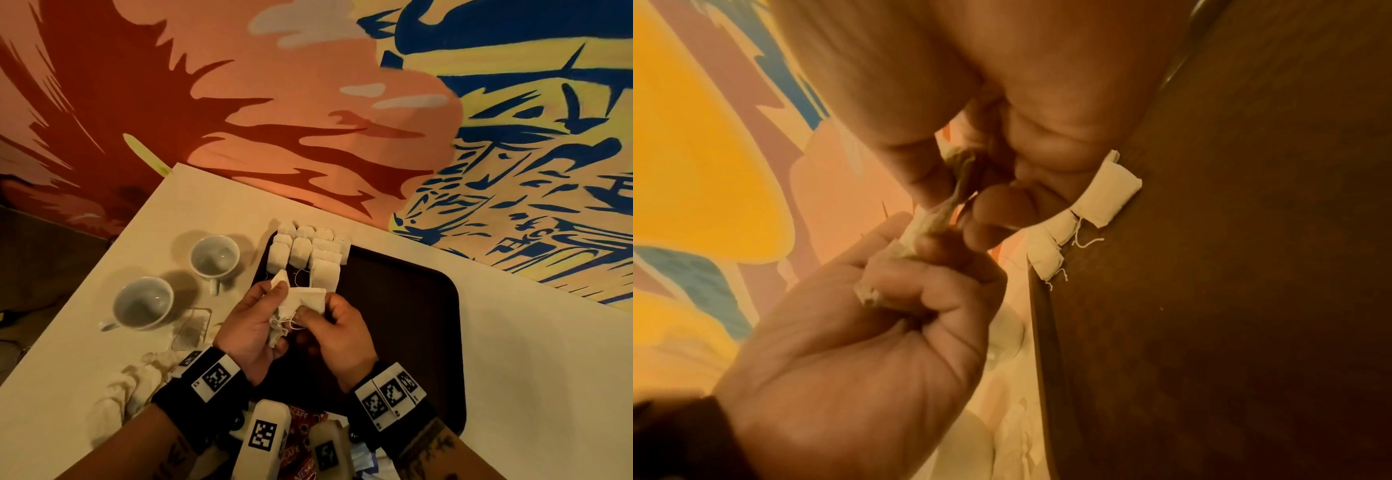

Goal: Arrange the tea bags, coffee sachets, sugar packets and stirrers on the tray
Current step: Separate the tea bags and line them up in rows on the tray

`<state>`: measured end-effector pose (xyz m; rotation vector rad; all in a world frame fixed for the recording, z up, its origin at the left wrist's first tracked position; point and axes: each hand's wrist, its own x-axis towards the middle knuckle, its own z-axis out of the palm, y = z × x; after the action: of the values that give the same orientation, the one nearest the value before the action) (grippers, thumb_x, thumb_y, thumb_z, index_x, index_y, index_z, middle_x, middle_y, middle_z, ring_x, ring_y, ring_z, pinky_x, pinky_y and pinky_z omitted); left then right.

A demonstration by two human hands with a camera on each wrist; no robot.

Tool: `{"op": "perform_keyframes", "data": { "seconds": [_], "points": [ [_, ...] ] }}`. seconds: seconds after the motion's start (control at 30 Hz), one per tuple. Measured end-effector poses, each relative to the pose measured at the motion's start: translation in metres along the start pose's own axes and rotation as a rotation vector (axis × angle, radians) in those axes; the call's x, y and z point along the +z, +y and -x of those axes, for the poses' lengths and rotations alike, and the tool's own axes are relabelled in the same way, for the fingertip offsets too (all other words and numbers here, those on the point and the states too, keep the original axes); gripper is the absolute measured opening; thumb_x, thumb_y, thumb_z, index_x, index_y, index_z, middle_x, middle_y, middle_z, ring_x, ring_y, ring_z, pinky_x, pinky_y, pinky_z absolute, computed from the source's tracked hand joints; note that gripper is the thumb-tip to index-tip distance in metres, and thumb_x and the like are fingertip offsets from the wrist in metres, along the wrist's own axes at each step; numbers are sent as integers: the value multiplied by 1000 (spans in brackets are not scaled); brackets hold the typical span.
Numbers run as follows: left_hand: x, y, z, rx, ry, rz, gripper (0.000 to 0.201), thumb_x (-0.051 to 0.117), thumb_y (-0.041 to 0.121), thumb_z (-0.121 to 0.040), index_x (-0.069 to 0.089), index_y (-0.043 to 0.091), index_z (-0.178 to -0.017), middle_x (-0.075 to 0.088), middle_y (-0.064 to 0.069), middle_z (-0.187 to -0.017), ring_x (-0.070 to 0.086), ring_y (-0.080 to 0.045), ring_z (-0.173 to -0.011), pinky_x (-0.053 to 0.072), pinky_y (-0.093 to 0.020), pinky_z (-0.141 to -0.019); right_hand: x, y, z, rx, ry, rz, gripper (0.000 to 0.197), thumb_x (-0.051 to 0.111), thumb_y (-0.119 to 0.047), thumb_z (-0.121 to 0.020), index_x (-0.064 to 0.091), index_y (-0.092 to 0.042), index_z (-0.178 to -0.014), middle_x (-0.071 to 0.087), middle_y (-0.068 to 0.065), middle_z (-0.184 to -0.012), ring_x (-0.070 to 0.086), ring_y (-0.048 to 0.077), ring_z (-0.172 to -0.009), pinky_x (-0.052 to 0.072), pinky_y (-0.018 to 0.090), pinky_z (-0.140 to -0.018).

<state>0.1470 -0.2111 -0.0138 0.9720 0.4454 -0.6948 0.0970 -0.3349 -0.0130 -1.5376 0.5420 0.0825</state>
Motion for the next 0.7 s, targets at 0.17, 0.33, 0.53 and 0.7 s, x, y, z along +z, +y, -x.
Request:
{"op": "perform_keyframes", "data": {
  "seconds": [0.17, 0.33, 0.53, 0.7],
  "points": [
    [-5, 1, -5, -19, 62, 67, 13, 65, 31, -91, 54, 25, -95, 60, 0, -75, 49, -10, -47, 27, -14, -38, 1, 0, 0, 54, 51, -113, 12, 69, -11, -92, 68, -18, -101, 76, 3, -87, 68, 15, -66, 49, 27, -55],
    [-9, 0, -5, -3, 64, 92, 7, 61, 17, -90, 54, 19, -92, 58, -4, -70, 48, -11, -46, 29, -15, -36, 2, -3, -4, 27, 104, -149, 10, 68, -14, -92, 67, -19, -102, 77, 6, -91, 71, 17, -70, 50, 26, -54],
    [-11, 3, -5, 67, 76, 22, 16, 60, 19, -95, 62, 27, -108, 53, 2, -63, 40, -11, -45, 26, -15, -38, 3, -1, -7, -14, 243, -178, 16, 69, -19, -92, 67, -27, -106, 77, -2, -91, 69, 9, -71, 51, 23, -56],
    [-1, -2, 3, 134, -31, -167, 22, 69, 22, -87, 70, 17, -108, 56, -4, -61, 44, -11, -42, 33, -17, -37, 4, 5, -5, -39, 246, -152, 17, 72, -20, -90, 69, -23, -107, 76, 1, -85, 68, 11, -71, 52, 27, -60]
  ]
}}
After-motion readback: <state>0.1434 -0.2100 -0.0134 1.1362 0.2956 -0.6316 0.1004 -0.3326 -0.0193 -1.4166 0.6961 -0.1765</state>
